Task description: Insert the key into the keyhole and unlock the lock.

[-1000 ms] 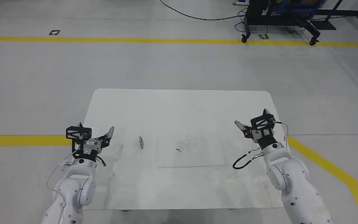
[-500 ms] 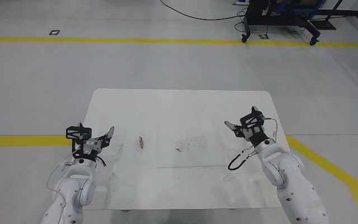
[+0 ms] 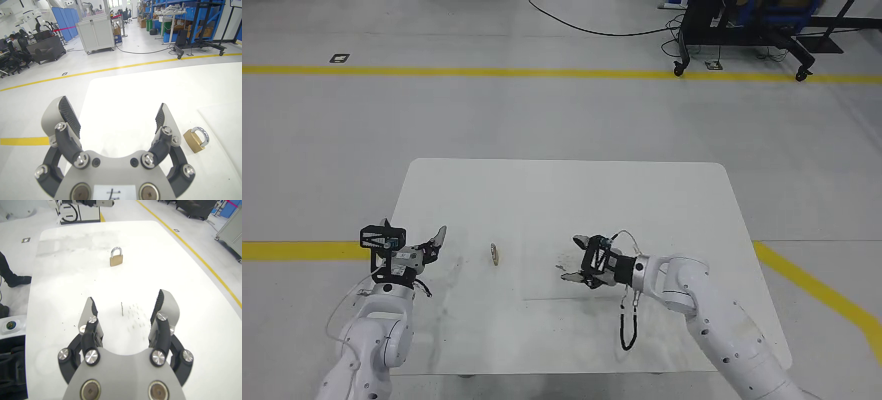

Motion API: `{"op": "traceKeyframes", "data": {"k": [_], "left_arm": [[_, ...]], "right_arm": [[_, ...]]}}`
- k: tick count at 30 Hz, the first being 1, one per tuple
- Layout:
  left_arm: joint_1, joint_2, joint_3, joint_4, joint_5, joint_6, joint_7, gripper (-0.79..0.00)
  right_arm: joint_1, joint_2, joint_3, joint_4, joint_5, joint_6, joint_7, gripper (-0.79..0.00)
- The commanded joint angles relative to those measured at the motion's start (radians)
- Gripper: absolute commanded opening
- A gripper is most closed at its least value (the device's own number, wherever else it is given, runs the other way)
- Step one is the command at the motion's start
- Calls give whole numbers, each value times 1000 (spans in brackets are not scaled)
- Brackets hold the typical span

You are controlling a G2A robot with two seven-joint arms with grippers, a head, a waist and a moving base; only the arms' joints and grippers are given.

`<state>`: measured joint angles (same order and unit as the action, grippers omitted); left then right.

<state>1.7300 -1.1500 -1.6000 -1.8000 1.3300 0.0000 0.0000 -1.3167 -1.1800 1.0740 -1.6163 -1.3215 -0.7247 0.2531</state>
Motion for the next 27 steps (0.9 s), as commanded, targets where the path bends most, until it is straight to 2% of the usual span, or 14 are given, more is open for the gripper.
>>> {"op": "traceKeyframes", "data": {"k": [1, 2, 3, 4, 6, 7, 14, 17, 18, 19, 20, 27], "left_arm": [[0, 0, 0, 0, 0, 0, 0, 0], [0, 0, 0, 0, 0, 0, 0, 0], [0, 0, 0, 0, 0, 0, 0, 0], [0, 0, 0, 0, 0, 0, 0, 0], [0, 0, 0, 0, 0, 0, 0, 0], [0, 0, 0, 0, 0, 0, 0, 0], [0, 0, 0, 0, 0, 0, 0, 0], [0, 0, 0, 0, 0, 0, 0, 0], [0, 0, 0, 0, 0, 0, 0, 0], [0, 0, 0, 0, 0, 0, 0, 0], [0, 0, 0, 0, 0, 0, 0, 0], [0, 0, 0, 0, 0, 0, 0, 0]], "right_arm": [[23, -8, -42, 24, -27, 29, 20, -105], [34, -11, -57, 36, -37, 46, 28, -132], [42, -14, -69, 46, -43, 59, 34, -206], [50, -17, -80, 52, -46, 70, 36, -206], [65, -21, -96, 69, -53, 86, 54, -277], [73, -24, -104, 74, -55, 93, 64, -280], [132, -42, -163, 139, -28, 95, 107, -440], [149, -48, -181, 163, -15, 93, 114, -585], [153, -50, -187, 170, -12, 90, 119, -665], [156, -51, -192, 176, -10, 89, 123, -696], [159, -52, -196, 181, -7, 87, 125, -785], [148, -47, -187, 160, -24, 99, 128, -785]]}}
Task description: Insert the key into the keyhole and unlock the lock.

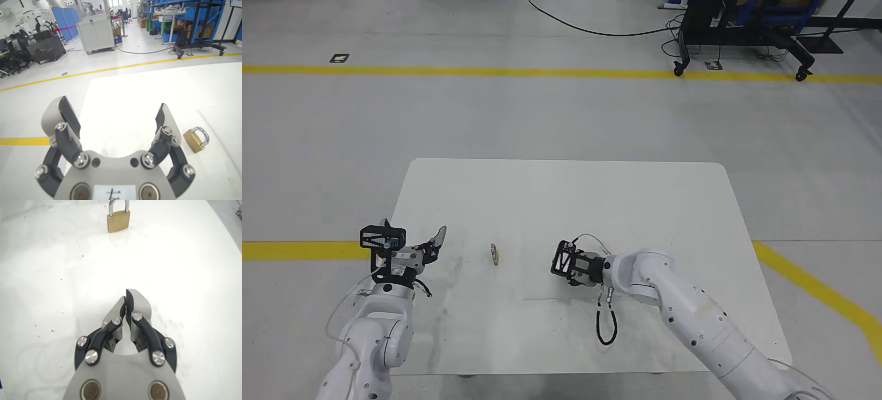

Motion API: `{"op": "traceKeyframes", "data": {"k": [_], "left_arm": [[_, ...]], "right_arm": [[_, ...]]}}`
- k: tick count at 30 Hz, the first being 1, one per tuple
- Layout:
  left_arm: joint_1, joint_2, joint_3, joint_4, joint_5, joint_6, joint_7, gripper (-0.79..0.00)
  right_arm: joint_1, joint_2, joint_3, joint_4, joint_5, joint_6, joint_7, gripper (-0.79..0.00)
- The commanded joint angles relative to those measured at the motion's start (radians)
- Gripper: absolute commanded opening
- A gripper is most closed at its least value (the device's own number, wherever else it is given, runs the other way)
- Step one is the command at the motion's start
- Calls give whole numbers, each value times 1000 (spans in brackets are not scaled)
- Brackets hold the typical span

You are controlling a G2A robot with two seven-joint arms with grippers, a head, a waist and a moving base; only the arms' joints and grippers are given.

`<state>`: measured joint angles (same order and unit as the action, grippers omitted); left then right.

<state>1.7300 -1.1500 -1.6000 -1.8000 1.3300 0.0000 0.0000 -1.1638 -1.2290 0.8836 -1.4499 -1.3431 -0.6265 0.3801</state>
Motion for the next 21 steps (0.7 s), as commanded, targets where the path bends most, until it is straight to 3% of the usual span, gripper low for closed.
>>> {"op": "traceKeyframes", "data": {"k": [1, 21], "left_arm": [[0, 0, 0, 0, 0, 0, 0, 0], [0, 0, 0, 0, 0, 0, 0, 0]], "right_arm": [[-8, 3, 9, -11, -3, 1, 2, -785], [-59, 20, 81, -60, 73, -8, -107, -785]]}}
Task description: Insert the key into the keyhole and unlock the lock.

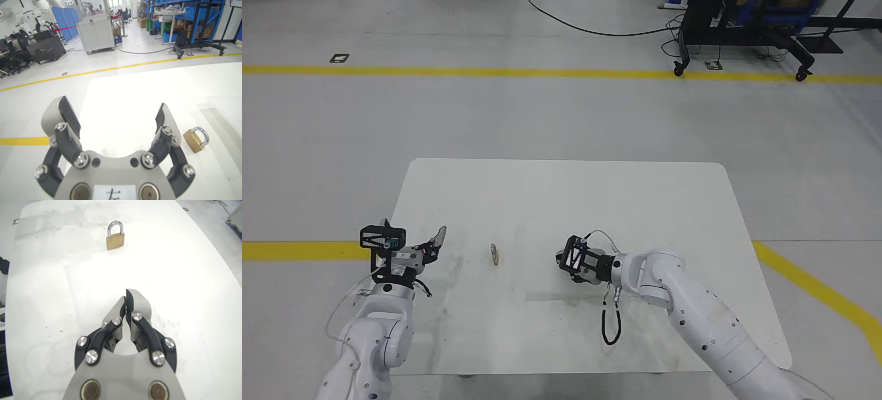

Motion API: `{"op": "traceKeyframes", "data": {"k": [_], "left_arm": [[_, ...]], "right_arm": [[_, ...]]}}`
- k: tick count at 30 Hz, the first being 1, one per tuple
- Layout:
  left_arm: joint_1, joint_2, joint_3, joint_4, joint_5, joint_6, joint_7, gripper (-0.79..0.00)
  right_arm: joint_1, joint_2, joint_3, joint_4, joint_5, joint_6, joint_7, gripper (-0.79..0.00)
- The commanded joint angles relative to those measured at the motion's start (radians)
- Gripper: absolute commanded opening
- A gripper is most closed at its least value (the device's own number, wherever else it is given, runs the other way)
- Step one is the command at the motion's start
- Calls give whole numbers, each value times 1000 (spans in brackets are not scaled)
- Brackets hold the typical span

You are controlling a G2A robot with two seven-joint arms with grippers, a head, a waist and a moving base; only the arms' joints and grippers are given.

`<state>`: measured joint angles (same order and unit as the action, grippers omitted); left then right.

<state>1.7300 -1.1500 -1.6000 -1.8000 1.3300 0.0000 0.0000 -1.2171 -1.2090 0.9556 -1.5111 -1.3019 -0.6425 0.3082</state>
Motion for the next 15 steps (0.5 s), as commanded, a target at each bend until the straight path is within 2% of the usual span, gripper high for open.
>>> {"op": "traceKeyframes", "data": {"k": [1, 7, 13, 15], "left_arm": [[0, 0, 0, 0, 0, 0, 0, 0], [0, 0, 0, 0, 0, 0, 0, 0], [0, 0, 0, 0, 0, 0, 0, 0], [0, 0, 0, 0, 0, 0, 0, 0]], "right_arm": [[-9, 1, 20, 8, 51, -5, -66, -785], [-18, 10, 78, 124, 148, -125, -307, -785], [15, 12, 84, 218, 139, -208, -381, -785], [15, 12, 84, 218, 139, -208, -381, -785]]}}
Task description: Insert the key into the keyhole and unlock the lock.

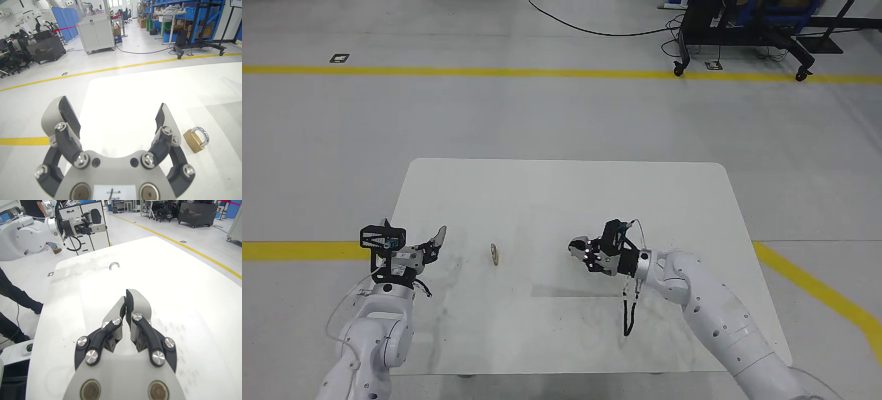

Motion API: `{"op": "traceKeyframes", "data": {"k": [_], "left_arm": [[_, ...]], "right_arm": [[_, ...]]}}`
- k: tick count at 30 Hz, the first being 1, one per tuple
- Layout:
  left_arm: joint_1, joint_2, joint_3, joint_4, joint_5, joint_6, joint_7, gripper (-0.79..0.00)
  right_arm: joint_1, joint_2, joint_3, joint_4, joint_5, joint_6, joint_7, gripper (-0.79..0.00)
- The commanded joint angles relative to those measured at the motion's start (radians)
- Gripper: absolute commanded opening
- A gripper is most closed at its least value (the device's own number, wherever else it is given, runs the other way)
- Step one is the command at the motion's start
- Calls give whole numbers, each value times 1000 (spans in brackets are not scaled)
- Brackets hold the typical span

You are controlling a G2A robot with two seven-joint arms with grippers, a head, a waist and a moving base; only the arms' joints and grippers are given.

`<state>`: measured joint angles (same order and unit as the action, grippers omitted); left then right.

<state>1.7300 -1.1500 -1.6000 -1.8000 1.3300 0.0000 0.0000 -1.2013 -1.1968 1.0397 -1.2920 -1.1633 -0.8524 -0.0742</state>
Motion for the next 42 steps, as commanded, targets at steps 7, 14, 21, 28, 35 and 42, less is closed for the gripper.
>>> {"op": "traceKeyframes", "data": {"k": [7, 14, 21, 28, 35, 42], "left_arm": [[-48, 0, 58, -32, 93, -51, -18, 0], [-134, -10, 193, -90, 61, -195, -52, 0], [-165, -14, 222, -85, -90, -302, -80, 0], [-152, -18, 215, -72, -195, -305, -37, 0], [-109, -25, 176, -12, -939, -482, -135, 0], [-135, -14, 186, 64, -1698, -455, -569, 0]], "right_arm": [[0, 0, 0, -1, 0, 2, 1, -785], [-68, -1, 34, -26, 138, 14, -156, -785], [-79, -7, 34, -9, 269, -65, -216, -785], [-83, -7, 33, -11, 279, -64, -221, -785], [-90, -34, -65, 35, 638, -160, -180, -785], [-6, -65, -189, 91, 937, -160, -71, -785]]}}
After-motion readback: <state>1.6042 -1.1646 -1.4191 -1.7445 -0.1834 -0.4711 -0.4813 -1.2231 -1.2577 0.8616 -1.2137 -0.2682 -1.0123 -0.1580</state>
